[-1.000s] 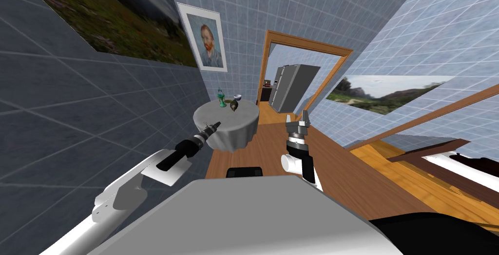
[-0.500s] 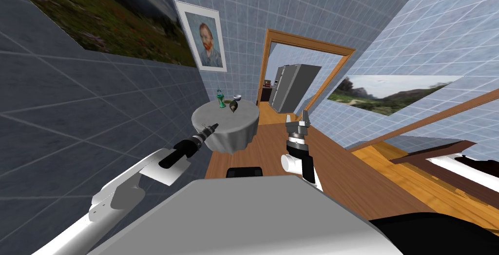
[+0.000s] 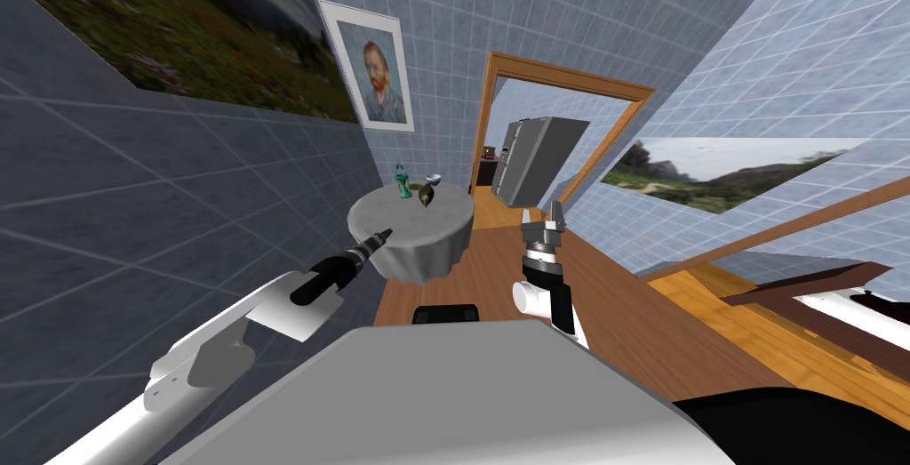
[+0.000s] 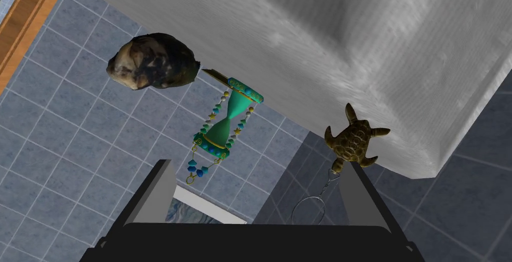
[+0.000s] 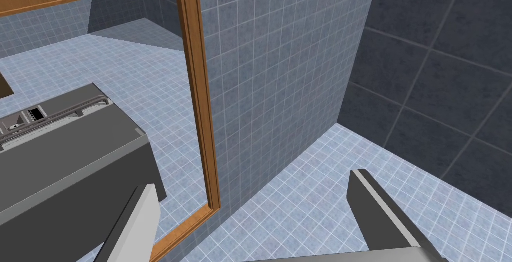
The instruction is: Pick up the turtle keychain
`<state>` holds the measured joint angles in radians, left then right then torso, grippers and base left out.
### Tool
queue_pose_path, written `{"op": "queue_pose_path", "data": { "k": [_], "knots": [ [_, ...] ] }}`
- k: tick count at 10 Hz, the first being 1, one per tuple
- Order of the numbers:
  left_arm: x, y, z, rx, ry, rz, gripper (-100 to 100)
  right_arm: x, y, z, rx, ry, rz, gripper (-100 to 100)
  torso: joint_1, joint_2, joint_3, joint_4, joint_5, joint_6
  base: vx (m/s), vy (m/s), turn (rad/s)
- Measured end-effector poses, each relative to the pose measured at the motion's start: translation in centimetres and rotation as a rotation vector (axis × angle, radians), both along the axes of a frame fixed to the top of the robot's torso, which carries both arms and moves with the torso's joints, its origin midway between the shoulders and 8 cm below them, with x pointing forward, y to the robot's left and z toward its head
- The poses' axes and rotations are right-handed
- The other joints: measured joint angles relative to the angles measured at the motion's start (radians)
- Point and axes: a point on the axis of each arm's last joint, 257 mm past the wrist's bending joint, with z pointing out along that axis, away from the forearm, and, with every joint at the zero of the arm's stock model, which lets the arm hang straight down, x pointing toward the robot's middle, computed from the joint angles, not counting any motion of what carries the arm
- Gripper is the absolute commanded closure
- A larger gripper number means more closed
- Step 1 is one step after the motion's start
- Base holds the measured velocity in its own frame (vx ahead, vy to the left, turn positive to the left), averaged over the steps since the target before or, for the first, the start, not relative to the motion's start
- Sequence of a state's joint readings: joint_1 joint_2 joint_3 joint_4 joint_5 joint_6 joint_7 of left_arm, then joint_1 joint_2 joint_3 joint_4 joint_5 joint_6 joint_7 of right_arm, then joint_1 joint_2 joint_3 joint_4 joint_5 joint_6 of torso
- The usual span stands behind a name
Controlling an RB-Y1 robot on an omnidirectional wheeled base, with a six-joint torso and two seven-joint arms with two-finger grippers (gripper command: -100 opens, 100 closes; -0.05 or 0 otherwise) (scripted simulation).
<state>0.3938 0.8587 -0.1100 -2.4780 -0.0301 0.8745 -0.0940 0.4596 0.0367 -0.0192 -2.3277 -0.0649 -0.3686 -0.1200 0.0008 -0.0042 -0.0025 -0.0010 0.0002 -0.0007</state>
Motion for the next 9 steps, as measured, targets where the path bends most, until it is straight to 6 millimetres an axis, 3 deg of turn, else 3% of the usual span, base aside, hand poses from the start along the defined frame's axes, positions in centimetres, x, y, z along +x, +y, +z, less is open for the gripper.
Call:
{"op": "queue_pose_path", "data": {
  "k": [5, 6, 7, 9],
  "knots": [
    [-1.0, 3.0, -1.6, 0.033, 0.077, 0.094, -100, 0.0, 0.0, 0.0, 0.0, 0.0, 0.0, 0, 0.002, 0.002, 0.001, 0.0, 0.0, 0.0, 0.046, 0.02, 0.022],
    [-1.0, 3.1, -1.6, 0.034, 0.08, 0.098, 0, 0.0, 0.0, 0.0, 0.0, 0.0, 0.0, 0, 0.001, 0.003, 0.002, 0.001, 0.0, 0.0, 0.0, 0.0, 0.0],
    [-1.0, 3.1, -1.6, 0.034, 0.079, 0.097, -100, 0.0, 0.0, 0.0, 0.0, 0.0, 0.0, 0, 0.0, 0.004, 0.002, 0.001, 0.0, 0.0, 0.033, 0.0, -0.055],
    [-0.6, 3.8, -2.2, 0.034, 0.08, 0.107, -100, 0.0, 0.0, 0.0, 0.0, 0.0, 0.0, 0, 0.0, 0.002, 0.001, 0.0, 0.0, 0.0, 0.034, 0.005, -0.039]
  ]
}}
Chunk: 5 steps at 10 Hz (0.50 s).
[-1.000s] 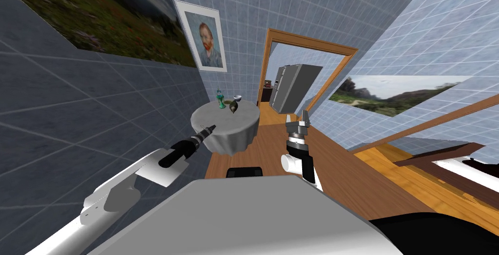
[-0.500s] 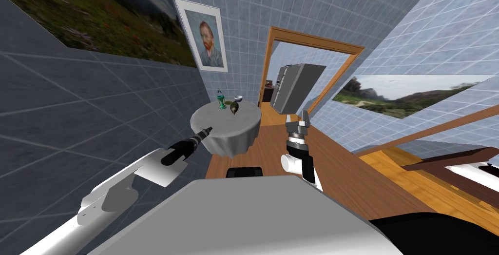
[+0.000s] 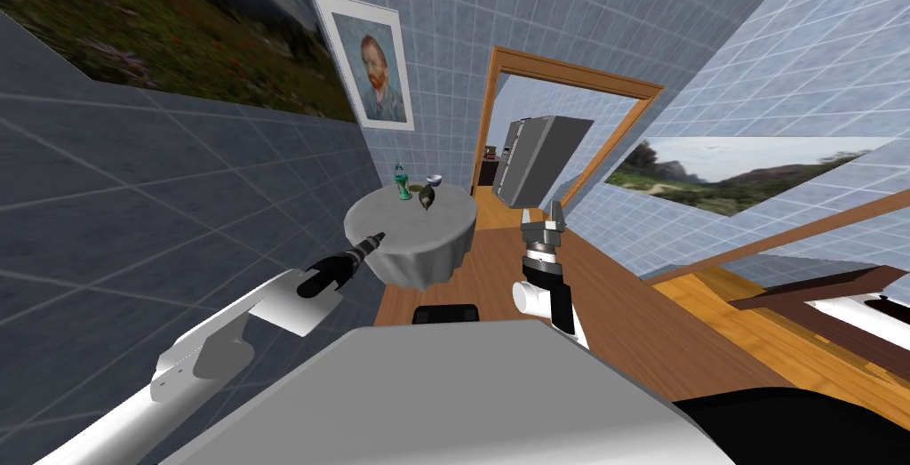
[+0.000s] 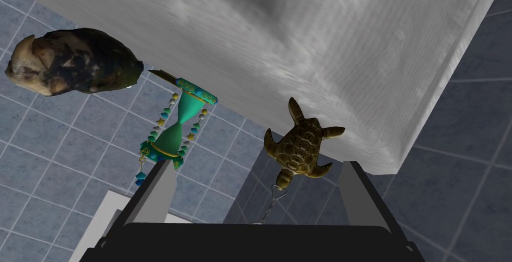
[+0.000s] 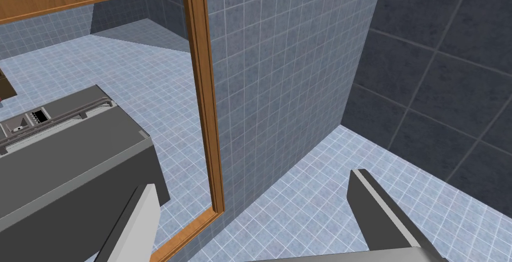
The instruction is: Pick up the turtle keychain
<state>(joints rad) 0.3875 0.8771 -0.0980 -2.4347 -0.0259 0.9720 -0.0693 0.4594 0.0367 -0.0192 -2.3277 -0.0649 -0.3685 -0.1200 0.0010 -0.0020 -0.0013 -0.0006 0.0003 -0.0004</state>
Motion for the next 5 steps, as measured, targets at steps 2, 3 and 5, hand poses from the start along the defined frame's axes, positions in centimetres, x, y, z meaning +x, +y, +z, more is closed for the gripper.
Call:
{"op": "queue_pose_path", "data": {
  "k": [2, 3, 5],
  "knots": [
    [-0.02, 0.12, -0.12, 0.001, 0.002, 0.002, 100, 0.0, 0.0, 0.0, 0.0, 0.0, 0.0, 0, -0.001, 0.002, 0.001, 0.001, 0.0, 0.001, 0.001, 0.001, 0.008],
    [0.01, 0.09, -0.05, 0.003, 0.001, 0.0, 100, 0.0, 0.0, 0.0, 0.0, 0.0, 0.0, 0, -0.001, 0.003, 0.002, 0.001, 0.0, 0.0, 0.0, 0.0, 0.0],
    [0.03, 0.13, -0.01, 0.006, 0.0, 0.0, 100, 0.0, 0.0, 0.0, 0.0, 0.0, 0.0, 0, 0.0, 0.003, 0.002, 0.001, 0.001, 0.0, 0.0, 0.0, 0.0]
  ]
}}
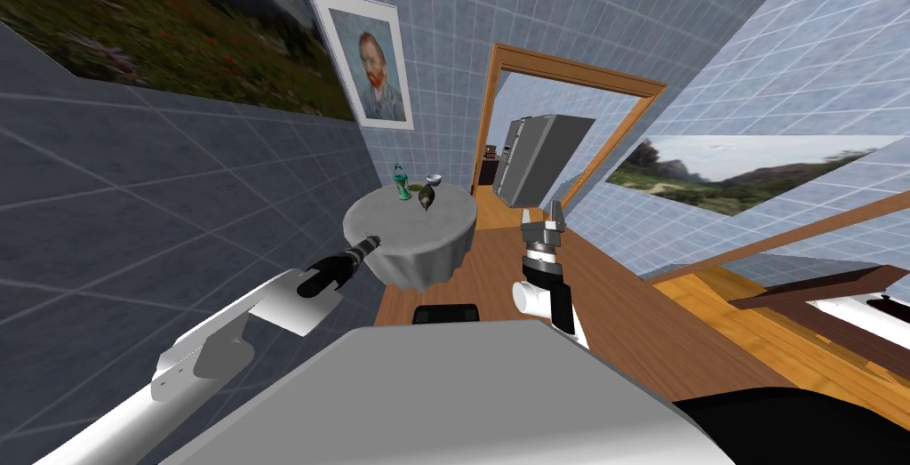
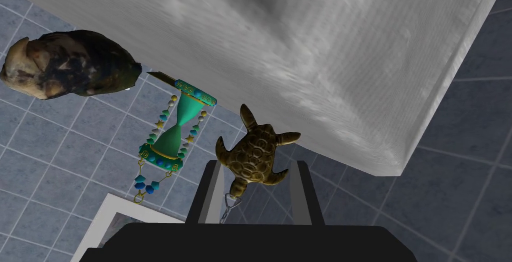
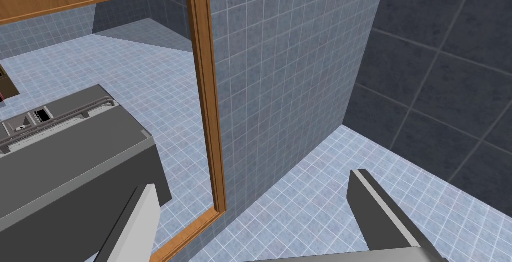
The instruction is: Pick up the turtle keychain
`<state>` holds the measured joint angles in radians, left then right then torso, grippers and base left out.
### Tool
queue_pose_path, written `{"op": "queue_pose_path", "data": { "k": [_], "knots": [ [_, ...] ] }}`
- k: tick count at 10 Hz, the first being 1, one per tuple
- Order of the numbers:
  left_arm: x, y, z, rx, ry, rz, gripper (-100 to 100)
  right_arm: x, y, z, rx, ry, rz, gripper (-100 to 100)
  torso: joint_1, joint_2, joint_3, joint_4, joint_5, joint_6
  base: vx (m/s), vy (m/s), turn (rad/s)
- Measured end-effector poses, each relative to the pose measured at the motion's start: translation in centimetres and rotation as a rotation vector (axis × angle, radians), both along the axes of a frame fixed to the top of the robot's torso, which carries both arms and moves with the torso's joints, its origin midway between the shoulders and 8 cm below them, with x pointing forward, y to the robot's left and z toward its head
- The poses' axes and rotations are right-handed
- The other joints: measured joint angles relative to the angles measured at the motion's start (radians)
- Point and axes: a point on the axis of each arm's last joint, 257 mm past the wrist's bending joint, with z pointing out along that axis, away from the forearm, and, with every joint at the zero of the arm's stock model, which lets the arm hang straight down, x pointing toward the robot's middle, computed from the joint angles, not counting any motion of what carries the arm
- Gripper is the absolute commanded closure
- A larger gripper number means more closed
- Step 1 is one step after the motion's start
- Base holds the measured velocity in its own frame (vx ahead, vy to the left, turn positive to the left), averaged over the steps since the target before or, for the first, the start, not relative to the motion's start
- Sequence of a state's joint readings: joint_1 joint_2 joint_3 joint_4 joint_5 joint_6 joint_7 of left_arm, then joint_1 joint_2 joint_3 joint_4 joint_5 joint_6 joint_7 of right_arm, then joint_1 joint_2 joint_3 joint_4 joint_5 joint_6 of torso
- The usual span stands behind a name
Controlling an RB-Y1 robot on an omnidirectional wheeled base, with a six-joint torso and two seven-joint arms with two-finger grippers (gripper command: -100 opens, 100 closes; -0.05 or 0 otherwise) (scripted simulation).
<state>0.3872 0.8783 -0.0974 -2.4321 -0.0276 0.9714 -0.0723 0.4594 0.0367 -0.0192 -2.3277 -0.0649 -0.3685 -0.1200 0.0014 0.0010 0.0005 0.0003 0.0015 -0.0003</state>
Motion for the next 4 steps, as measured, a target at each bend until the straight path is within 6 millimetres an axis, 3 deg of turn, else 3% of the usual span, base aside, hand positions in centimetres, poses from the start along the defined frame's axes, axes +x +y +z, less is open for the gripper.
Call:
{"op": "queue_pose_path", "data": {
  "k": [1, 2, 3, 4],
  "knots": [
    [0.0, 0.0, 0.0, 0.0, 0.0, 0.0, 0, 0.0, 0.0, 0.0, 0.0, 0.0, 0.0, 0, 0.0, 0.0, 0.0, 0.0, 0.0, 0.0, 0.0, 0.0, 0.0],
    [0.0, 0.0, 0.01, 0.0, 0.0, 0.0, 100, 0.0, 0.0, 0.0, 0.0, 0.0, 0.0, 0, 0.001, 0.0, 0.0, 0.0, 0.0, 0.0, -0.032, -0.007, 0.066],
    [-0.18, -0.41, 0.23, -0.004, -0.002, -0.006, 100, 0.0, 0.0, 0.0, 0.0, 0.0, 0.0, 0, 0.0, 0.002, 0.001, 0.0, 0.0, -0.001, -0.02, -0.007, 0.019],
    [-0.22, -0.48, 0.24, -0.006, -0.002, -0.006, 0, 0.0, 0.0, 0.0, 0.0, 0.0, 0.0, 0, 0.0, 0.002, 0.001, 0.0, 0.0, 0.0, 0.0, 0.0, 0.0]
  ]
}}
